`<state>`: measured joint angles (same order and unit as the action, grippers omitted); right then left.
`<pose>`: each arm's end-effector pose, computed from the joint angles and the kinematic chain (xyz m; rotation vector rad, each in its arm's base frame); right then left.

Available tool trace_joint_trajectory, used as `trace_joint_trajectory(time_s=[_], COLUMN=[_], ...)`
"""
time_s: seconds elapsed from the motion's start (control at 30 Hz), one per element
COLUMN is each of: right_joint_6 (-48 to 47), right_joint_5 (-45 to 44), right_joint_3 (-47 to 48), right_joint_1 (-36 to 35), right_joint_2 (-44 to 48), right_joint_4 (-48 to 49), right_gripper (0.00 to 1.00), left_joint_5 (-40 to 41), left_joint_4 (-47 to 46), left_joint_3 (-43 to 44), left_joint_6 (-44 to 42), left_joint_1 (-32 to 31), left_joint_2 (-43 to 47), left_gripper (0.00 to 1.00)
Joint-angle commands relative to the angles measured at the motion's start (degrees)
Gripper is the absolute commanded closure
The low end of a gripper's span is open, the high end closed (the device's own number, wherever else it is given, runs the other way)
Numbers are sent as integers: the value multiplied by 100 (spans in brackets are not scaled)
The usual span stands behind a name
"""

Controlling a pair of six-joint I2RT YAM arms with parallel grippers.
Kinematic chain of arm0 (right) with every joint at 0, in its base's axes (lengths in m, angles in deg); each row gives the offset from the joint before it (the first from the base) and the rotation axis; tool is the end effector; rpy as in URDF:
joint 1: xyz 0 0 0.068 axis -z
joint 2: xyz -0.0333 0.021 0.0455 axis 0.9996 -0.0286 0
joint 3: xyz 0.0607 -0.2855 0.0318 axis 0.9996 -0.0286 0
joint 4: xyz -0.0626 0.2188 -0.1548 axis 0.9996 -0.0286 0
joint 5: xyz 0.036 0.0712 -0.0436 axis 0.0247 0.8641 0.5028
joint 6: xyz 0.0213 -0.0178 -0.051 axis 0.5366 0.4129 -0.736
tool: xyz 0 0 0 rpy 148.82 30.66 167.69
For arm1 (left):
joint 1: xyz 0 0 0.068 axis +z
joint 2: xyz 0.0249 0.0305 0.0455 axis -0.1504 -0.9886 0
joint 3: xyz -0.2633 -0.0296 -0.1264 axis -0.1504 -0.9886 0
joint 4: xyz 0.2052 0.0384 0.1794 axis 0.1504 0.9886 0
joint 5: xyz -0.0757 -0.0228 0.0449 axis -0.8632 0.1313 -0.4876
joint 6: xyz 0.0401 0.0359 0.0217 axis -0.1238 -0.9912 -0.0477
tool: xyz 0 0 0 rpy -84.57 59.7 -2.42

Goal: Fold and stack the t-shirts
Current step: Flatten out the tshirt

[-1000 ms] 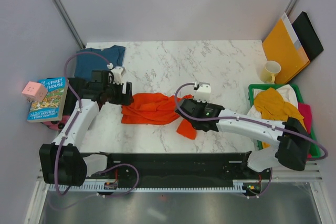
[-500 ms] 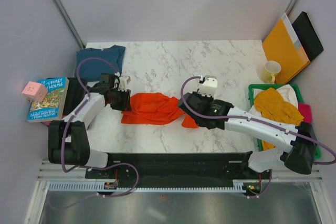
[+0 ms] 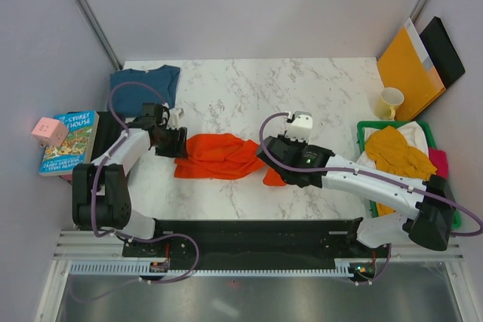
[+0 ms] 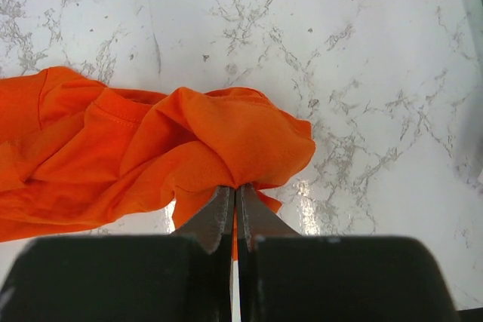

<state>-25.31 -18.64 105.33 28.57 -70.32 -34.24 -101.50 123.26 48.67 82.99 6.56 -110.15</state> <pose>0.1649 0.2195 0.3027 0.2414 2.1372 -0.0127 0.2879 -0.0211 0.2057 0.2652 2.6772 -0.3249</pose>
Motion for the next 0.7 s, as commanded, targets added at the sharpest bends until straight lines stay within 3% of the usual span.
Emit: trace_joint_trajectory(time_s=[0.0,0.17,0.2,0.23,0.27,0.5,0.57,0.6,0.63,0.67], right_joint_6=[111,84,76,84,93,-220,-800,-1508,-1985,-2381], right_joint_5=[-157,-166,-166,-166,-175,-376,-473,-474,-352,-220], right_joint_3=[6,-29,-20,-38,-38,242,935,1268,1968,2314], right_joint_1=[-15,-6,-15,-6,-15,186,1001,1413,2288,2679], right_joint_2=[105,167,167,167,167,220,456,561,763,826], right_joint_4=[-43,-52,-69,-60,-60,-200,-368,-333,-28,192], right_gripper=[100,100,100,100,100,100,100,100,100,100], left_joint_5=[39,-92,-110,-101,-58,-110,-364,-452,-583,-637], left_joint_4=[98,115,107,115,115,220,650,834,1097,1265], left_joint_3=[325,343,334,334,334,517,1350,2206,2685,3177], left_joint_6=[-37,-2,-11,-2,7,-28,-63,-55,-29,41], left_joint_1=[24,42,42,50,51,147,391,472,559,700], left_joint_2=[-437,-395,-377,-377,-360,553,904,949,941,889], left_gripper=[40,62,72,91,98,98,98,98,98,98])
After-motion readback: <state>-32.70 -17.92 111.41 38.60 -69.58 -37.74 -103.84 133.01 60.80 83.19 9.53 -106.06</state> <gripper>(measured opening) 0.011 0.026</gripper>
